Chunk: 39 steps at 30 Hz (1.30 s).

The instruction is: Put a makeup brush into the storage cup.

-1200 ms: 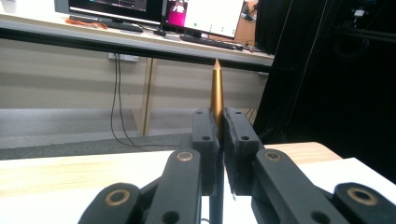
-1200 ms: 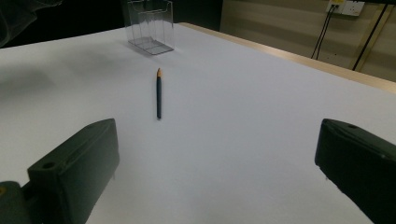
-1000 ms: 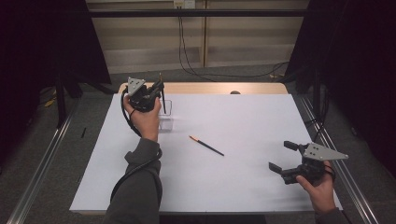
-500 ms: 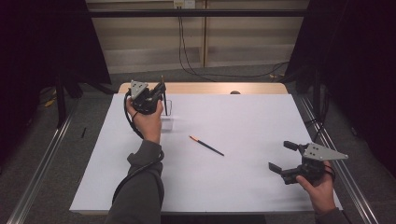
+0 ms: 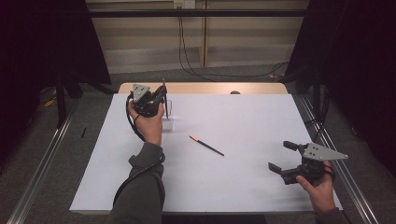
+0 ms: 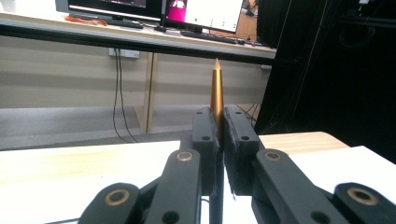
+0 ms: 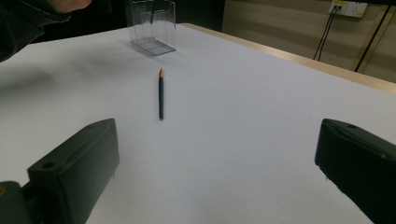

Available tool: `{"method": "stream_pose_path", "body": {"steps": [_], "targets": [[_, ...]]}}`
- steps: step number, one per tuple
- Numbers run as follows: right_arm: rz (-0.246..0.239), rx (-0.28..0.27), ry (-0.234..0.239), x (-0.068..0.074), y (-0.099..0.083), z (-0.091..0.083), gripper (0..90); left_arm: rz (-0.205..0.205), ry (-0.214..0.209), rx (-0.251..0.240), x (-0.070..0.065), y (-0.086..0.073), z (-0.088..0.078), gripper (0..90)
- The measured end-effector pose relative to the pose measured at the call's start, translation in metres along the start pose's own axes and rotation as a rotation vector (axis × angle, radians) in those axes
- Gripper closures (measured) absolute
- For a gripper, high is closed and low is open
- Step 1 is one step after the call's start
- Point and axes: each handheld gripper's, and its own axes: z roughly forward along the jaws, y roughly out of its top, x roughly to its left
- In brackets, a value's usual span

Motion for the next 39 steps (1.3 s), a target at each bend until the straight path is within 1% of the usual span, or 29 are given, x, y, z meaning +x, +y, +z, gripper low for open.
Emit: {"method": "stream_pose_path", "body": {"steps": [2,3,5,6,7,8,9,11,12,14,16,17,18,22,24,26,28,29,31,33,34,36,37,38,39], "targets": [[0.001,0.0,-0.001,0.0002,0.0,0.0001,0.0,-0.001,0.002,0.001,-0.0002,-0.0005,-0.0001,84.1],[0.004,0.001,0.001,0.0005,0.0,0.0,0.0,0.002,0.01,0.004,-0.0002,-0.0006,-0.0005,84.1],[0.004,0.0,-0.001,0.0004,0.0,0.0004,0.0,-0.006,-0.006,0.002,0.0,-0.0015,-0.0005,84.1],[0.004,0.0,-0.001,0.0005,0.0002,0.0002,0.0,0.003,-0.006,0.013,0.0003,-0.0013,-0.0013,84.1],[0.003,0.0,0.001,0.0006,0.0003,0.0002,0.0,-0.002,0.0,0.014,0.0001,-0.0014,-0.0014,84.0],[0.002,0.0,0.004,0.0006,0.0004,0.0,0.0,-0.005,-0.004,0.0,0.0,-0.0022,-0.001,84.0],[0.001,0.0,0.004,0.0005,0.0003,0.0,0.0,-0.001,-0.009,0.005,0.0002,-0.0024,-0.0013,84.0],[0.003,0.001,0.002,0.0006,0.0001,0.0005,0.0,-0.004,-0.002,0.006,-0.0001,-0.0037,-0.0016,84.0],[0.003,0.0,0.005,0.0006,0.0001,0.0005,0.0,0.002,0.0,0.015,0.0002,-0.0038,-0.0022,83.9],[0.0,0.002,0.007,0.0005,0.0003,0.0005,0.0,-0.01,-0.001,0.004,0.0005,-0.0051,-0.0022,84.0],[-0.002,-0.001,0.007,0.0006,0.0003,0.001,0.0,-0.01,-0.008,0.011,0.0002,-0.0059,-0.0026,83.9],[-0.001,0.003,0.004,0.0008,0.0004,0.0007,0.0,-0.006,-0.005,0.025,0.0006,-0.006,-0.0034,83.9],[0.0,0.001,0.007,0.0008,0.0004,0.0009,0.0,-0.006,-0.005,0.012,0.0008,-0.0067,-0.0031,83.9],[-0.002,0.002,0.002,0.0009,0.0005,0.0008,0.0,-0.012,-0.006,0.019,0.001,-0.0075,-0.0034,83.9],[-0.002,-0.003,0.009,0.0007,0.0003,0.0011,0.0,-0.01,-0.008,0.023,0.0017,-0.0078,-0.0041,83.9],[-0.003,0.001,0.008,0.0006,0.0004,0.0008,0.0,-0.022,-0.003,0.018,0.0015,-0.0081,-0.0039,83.8],[-0.001,-0.001,0.005,0.001,0.0005,0.0009,0.0,-0.026,-0.007,0.029,0.0013,-0.0083,-0.004,83.5],[-0.002,0.002,0.006,0.001,0.0005,0.0008,0.0,-0.022,-0.008,0.046,0.002,-0.0081,-0.0045,82.6],[-0.004,0.003,0.005,0.0012,0.0006,0.0009,0.0,-0.031,-0.003,0.06,0.003,-0.0084,-0.0041,76.4],[-0.003,0.003,0.007,0.0014,0.0006,0.0009,0.0,-0.033,-0.007,0.054,0.0043,-0.0091,-0.0034,69.2],[-0.007,0.004,0.01,0.0013,0.0008,0.0008,0.0,-0.022,-0.008,0.06,0.0054,-0.0091,-0.0042,66.7],[-0.006,0.003,0.01,0.0014,0.0009,0.0009,0.0,-0.017,0.002,0.064,0.0055,-0.0088,-0.005,63.7],[-0.006,0.003,0.01,0.0014,0.0008,0.0011,0.0,-0.02,-0.004,0.063,0.0064,-0.0087,-0.0054,61.3],[-0.005,0.001,0.013,0.0014,0.0006,0.0015,0.0,-0.024,0.0,0.068,0.0074,-0.0083,-0.0063,59.2],[-0.005,0.001,0.014,0.0014,0.0006,0.0017,0.0,-0.027,-0.004,0.06,0.0087,-0.0082,-0.0067,57.2]]}}
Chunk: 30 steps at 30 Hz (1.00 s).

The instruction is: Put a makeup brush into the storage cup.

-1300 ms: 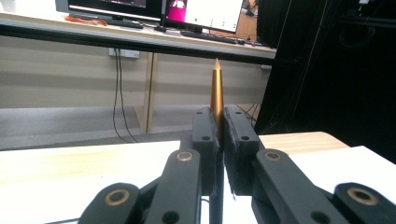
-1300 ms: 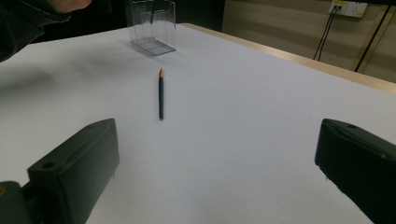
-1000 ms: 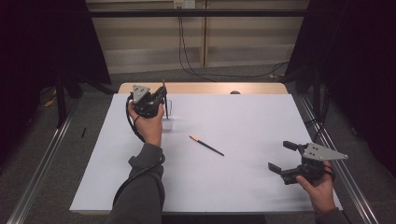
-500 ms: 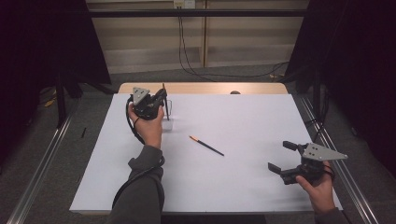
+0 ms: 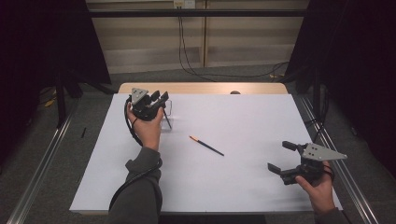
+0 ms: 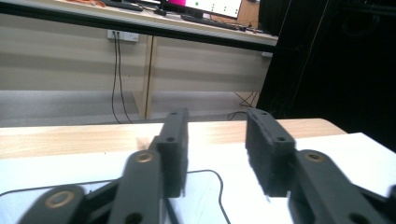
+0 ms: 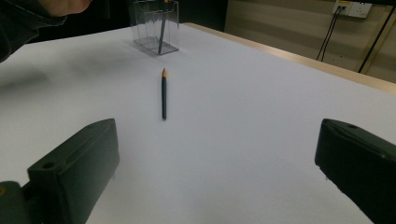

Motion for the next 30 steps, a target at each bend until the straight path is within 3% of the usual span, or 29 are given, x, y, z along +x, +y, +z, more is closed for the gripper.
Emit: {"method": "stream_pose_path", "body": {"steps": [6,9,14,30], "targets": [[-0.003,0.004,0.003,0.0,0.0,0.0,0.0,-0.023,-0.009,0.005,0.003,0.002,-0.003,48.1],[-0.006,0.002,0.007,0.0,0.0,0.001,0.0,-0.003,-0.006,0.013,0.005,0.002,-0.005,43.0],[-0.006,0.004,-0.001,0.0,0.0,0.0,0.0,-0.003,-0.005,0.005,0.006,0.002,-0.007,36.0],[-0.006,0.006,0.001,0.002,0.0,0.001,0.0,0.007,-0.073,0.011,0.007,0.005,-0.017,16.2]]}}
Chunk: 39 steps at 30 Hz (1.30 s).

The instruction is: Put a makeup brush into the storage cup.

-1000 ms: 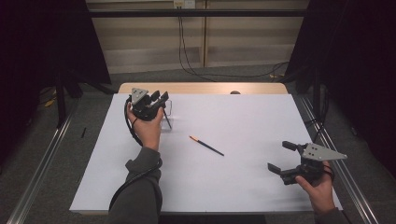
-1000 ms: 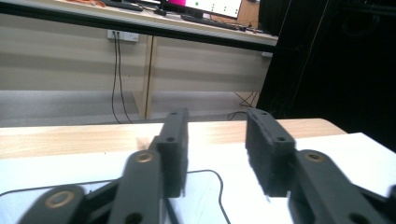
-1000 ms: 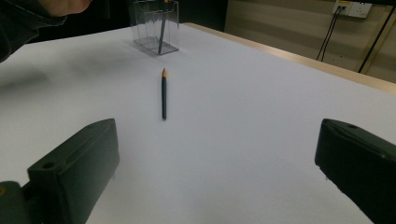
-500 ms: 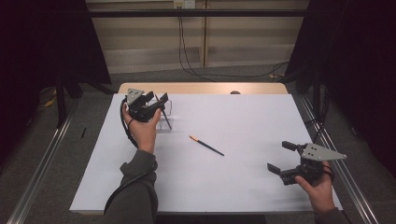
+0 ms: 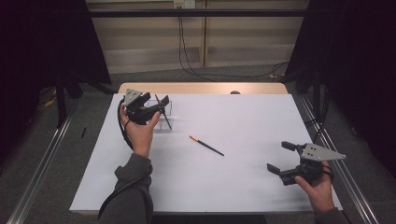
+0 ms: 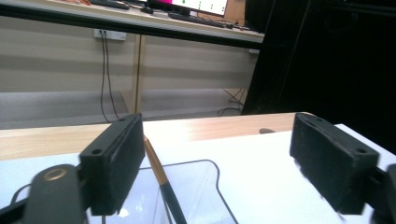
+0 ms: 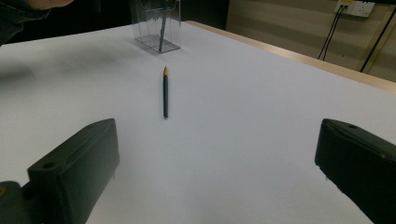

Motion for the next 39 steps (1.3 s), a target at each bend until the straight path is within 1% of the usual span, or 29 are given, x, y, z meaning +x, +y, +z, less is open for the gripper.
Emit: {"method": "stream_pose_path", "body": {"steps": [1,2,3,4,5,6,9,10,11,14,16,17,20,21,22,23,24,26,27,29,31,32,33,34,36,39], "targets": [[0.001,-0.001,0.0,0.0,0.0,0.0,0.0,-0.001,0.004,-0.001,0.0,0.0,0.0,15.0],[0.003,0.001,-0.002,0.0,0.0,0.0,0.0,-0.002,-0.002,-0.001,0.0,0.0,-0.001,13.5],[0.002,0.001,-0.001,0.001,0.0,0.0,0.0,0.004,0.003,0.009,0.0,0.0,-0.002,11.8],[0.002,0.001,-0.001,0.001,0.0,0.0,0.0,0.006,-0.003,0.002,0.0,-0.001,-0.002,10.5],[0.002,0.002,-0.002,0.0,0.0,0.0,0.0,0.012,0.001,0.005,0.0,-0.001,-0.003,9.6],[0.002,0.001,-0.001,0.001,0.0,0.0,0.0,0.013,-0.017,0.003,0.0,-0.001,-0.003,9.0],[0.0,0.001,-0.006,0.0,0.0,0.0,0.0,0.016,-0.024,0.008,0.0,-0.002,-0.006,5.6],[-0.002,0.001,-0.004,0.0,0.0,0.0,0.0,0.018,-0.02,0.007,0.0,-0.002,-0.007,5.3],[-0.002,0.001,-0.004,0.0,0.0,0.001,0.0,0.015,-0.029,0.005,0.0,-0.003,-0.008,5.1],[-0.005,0.002,-0.002,0.0,0.0,0.001,0.0,0.012,-0.033,0.011,0.001,-0.003,-0.01,3.3],[-0.005,0.002,-0.003,0.0,0.0,0.001,0.0,0.012,-0.028,0.013,0.001,-0.004,-0.012,2.7],[-0.004,0.002,-0.002,0.0,0.0,0.001,0.0,0.017,-0.041,0.015,0.001,-0.004,-0.013,2.4],[-0.003,0.004,0.0,0.001,0.0,0.001,0.0,0.021,-0.051,0.017,0.001,-0.006,-0.016,1.0],[0.0,0.007,0.0,0.001,0.0,0.0,0.0,0.024,-0.07,0.022,0.002,-0.006,-0.018,0.0],[0.001,0.008,0.0,0.001,0.0,0.001,0.0,0.022,-0.073,0.018,0.002,-0.007,-0.019,0.1],[0.002,0.008,0.0,0.001,0.0,0.001,0.0,0.036,-0.078,0.024,0.003,-0.008,-0.021,0.1],[0.003,0.007,0.001,0.001,0.0,0.001,0.0,0.035,-0.087,0.025,0.002,-0.008,-0.022,0.1],[0.0,0.007,0.003,0.001,0.0,0.001,0.0,0.034,-0.092,0.03,0.003,-0.009,-0.023,0.1],[0.0,0.008,0.005,0.001,0.0,0.001,0.0,0.045,-0.097,0.039,0.004,-0.01,-0.024,0.1],[-0.005,0.008,0.001,0.001,0.0,0.001,0.0,0.05,-0.095,0.05,0.003,-0.011,-0.026,0.1],[-0.004,0.009,0.005,0.001,0.0,0.002,0.0,0.051,-0.118,0.052,0.003,-0.012,-0.028,0.1],[-0.005,0.008,0.004,0.001,0.0,0.002,0.0,0.061,-0.115,0.056,0.004,-0.012,-0.029,0.1],[-0.007,0.008,0.003,0.001,0.0,0.002,0.0,0.062,-0.115,0.056,0.004,-0.012,-0.03,0.1],[-0.004,0.008,0.001,0.001,0.0,0.002,0.0,0.053,-0.119,0.052,0.003,-0.013,-0.031,0.1],[-0.005,0.009,0.004,0.001,0.0,0.002,0.0,0.058,-0.123,0.054,0.004,-0.014,-0.033,0.1],[-0.006,0.01,0.005,0.001,0.0,0.002,0.0,0.065,-0.141,0.061,0.004,-0.015,-0.036,0.1]]}}
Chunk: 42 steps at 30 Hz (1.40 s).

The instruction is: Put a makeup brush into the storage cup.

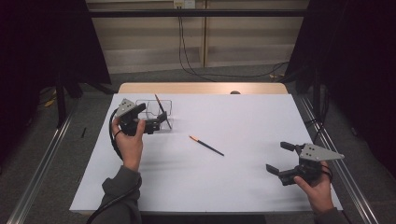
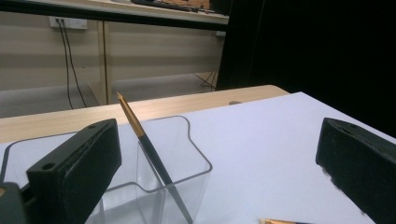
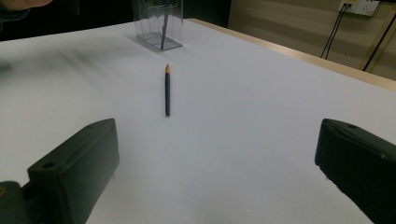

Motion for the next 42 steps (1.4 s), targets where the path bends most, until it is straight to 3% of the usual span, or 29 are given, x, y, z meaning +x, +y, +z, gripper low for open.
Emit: {"method": "stream_pose_path", "body": {"steps": [11,13,17,29,30,33,42], "targets": [[0.002,0.005,0.002,0.001,0.0,0.001,0.0,0.055,-0.036,0.031,-0.002,-0.005,-0.011,0.1],[0.002,0.004,0.001,0.001,0.0,0.002,0.0,0.044,-0.028,0.028,-0.003,-0.006,-0.013,0.1],[-0.003,0.004,0.001,0.001,0.0,0.002,0.0,0.074,-0.033,0.053,-0.002,-0.008,-0.018,0.1],[-0.001,0.008,0.007,0.001,-0.001,0.002,0.0,0.088,-0.066,0.069,-0.004,-0.016,-0.026,0.1],[0.0,0.007,0.006,0.001,-0.001,0.002,0.0,0.097,-0.05,0.073,-0.005,-0.016,-0.027,0.1],[0.002,0.009,0.004,0.001,-0.001,0.002,0.0,0.098,-0.065,0.073,-0.004,-0.016,-0.029,0.1],[-0.001,0.012,0.009,0.0,-0.001,0.002,0.0,0.134,-0.057,0.098,-0.005,-0.02,-0.039,0.1]]}}
